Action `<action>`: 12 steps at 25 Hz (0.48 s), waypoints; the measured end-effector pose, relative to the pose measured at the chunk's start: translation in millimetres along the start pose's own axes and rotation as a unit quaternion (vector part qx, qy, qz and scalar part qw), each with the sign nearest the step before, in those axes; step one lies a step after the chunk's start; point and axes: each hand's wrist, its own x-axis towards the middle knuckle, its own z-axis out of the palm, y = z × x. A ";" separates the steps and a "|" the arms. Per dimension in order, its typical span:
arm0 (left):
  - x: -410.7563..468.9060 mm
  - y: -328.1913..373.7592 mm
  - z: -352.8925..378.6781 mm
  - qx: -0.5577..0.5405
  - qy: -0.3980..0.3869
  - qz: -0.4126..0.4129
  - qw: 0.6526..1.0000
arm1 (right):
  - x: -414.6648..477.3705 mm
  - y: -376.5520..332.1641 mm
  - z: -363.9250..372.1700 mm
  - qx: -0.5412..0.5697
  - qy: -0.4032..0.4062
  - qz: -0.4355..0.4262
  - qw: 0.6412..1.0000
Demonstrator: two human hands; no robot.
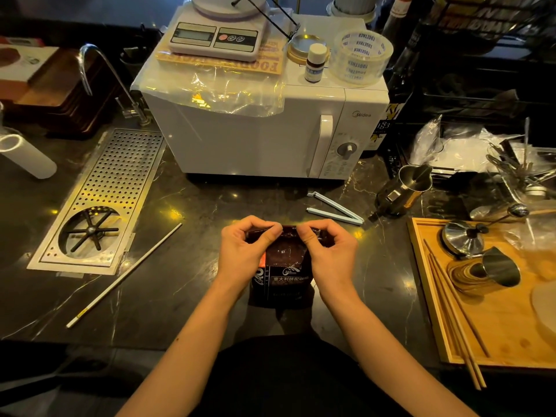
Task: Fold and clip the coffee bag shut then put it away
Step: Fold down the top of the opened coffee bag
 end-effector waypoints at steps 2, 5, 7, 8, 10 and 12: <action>1.7 -0.1 -1.0 -0.007 -0.011 -0.004 1.000 | 2.7 1.0 -1.9 0.029 0.007 0.020 0.999; 1.3 1.6 -4.8 -0.016 -0.040 -0.014 0.999 | 6.4 2.0 -5.9 0.048 0.004 0.036 0.998; 0.6 4.4 -8.5 -0.029 -0.064 -0.028 0.997 | 8.1 2.3 -9.5 0.042 -0.019 0.032 0.998; 1.1 5.7 -10.5 -0.033 -0.078 -0.035 0.996 | 9.2 2.1 -11.2 0.036 -0.029 0.028 0.999; 2.4 7.0 -13.1 -0.026 -0.098 -0.038 0.994 | 11.0 1.7 -13.2 0.025 -0.032 0.027 0.999; 2.5 5.9 -14.4 -0.012 -0.094 -0.034 0.995 | 10.7 2.8 -12.8 0.019 -0.016 0.027 0.999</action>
